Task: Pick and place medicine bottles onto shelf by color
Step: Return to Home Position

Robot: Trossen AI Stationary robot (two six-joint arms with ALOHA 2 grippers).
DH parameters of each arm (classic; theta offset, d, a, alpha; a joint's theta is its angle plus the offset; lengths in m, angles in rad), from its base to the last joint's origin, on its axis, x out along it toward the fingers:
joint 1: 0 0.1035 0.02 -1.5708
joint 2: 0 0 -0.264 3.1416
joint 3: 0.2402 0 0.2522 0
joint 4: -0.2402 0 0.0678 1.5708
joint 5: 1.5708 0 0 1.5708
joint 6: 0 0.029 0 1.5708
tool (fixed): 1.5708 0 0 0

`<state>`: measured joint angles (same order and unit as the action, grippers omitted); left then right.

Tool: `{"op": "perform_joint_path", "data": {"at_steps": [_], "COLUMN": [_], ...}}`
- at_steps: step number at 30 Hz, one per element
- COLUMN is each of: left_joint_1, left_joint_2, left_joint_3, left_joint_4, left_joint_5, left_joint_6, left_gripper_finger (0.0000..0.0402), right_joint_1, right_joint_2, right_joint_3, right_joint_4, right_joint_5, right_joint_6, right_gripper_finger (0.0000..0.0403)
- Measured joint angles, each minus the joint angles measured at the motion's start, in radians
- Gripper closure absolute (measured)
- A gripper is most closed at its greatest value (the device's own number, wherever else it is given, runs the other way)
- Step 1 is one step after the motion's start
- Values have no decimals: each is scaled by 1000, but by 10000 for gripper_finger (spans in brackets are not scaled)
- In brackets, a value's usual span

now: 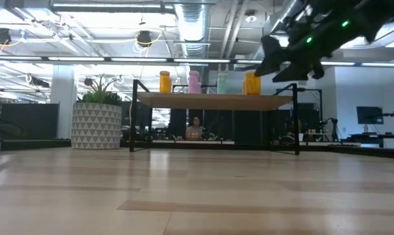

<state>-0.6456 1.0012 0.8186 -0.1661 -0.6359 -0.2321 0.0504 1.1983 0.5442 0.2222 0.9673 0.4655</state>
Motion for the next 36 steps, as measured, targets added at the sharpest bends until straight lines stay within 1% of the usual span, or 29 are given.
{"op": "perform_joint_path", "data": {"at_steps": [4,6,8,10,15,17,20,22,25,27,29,30,31,33,36], "left_joint_1": [0,-1,-7,-11,-14,-14,-13,-13,-13,-13,-13,-13,-13,-13,-12], "left_joint_2": [0,0,0,0,-4,-13,-33,-59,-110,-153,-207,-237,-268,-333,-432], "left_joint_3": [0,0,0,0,0,0,0,-1,-5,-19,-51,-75,-102,-164,-267], "left_joint_4": [0,0,0,0,2,3,0,-3,-9,-14,-8,4,11,42,129], "left_joint_5": [0,0,1,1,2,1,2,2,2,2,1,1,1,1,0], "left_joint_6": [1,8,19,36,71,81,99,109,124,131,132,132,132,131,142], "left_gripper_finger": [133,133,133,134,156,171,197,216,247,270,292,304,315,338,370], "right_joint_1": [89,146,201,253,337,353,363,361,361,361,361,361,360,357,331], "right_joint_2": [-73,-105,-135,-161,-223,-242,-280,-306,-355,-400,-455,-484,-513,-578,-688], "right_joint_3": [0,0,0,0,0,0,0,0,0,0,0,0,-2,-24,-88], "right_joint_4": [-37,-34,-26,-20,-9,-6,-6,-3,-16,-54,-107,-133,-150,-156,-148], "right_joint_5": [0,-2,-31,-76,-289,-352,-400,-420,-455,-477,-502,-512,-525,-554,-625], "right_joint_6": [-2,-40,-97,-152,-287,-328,-393,-439,-511,-542,-556,-564,-570,-585,-598], "right_gripper_finger": [86,91,97,104,128,143,177,210,273,320,368,385,391,389,395]}}
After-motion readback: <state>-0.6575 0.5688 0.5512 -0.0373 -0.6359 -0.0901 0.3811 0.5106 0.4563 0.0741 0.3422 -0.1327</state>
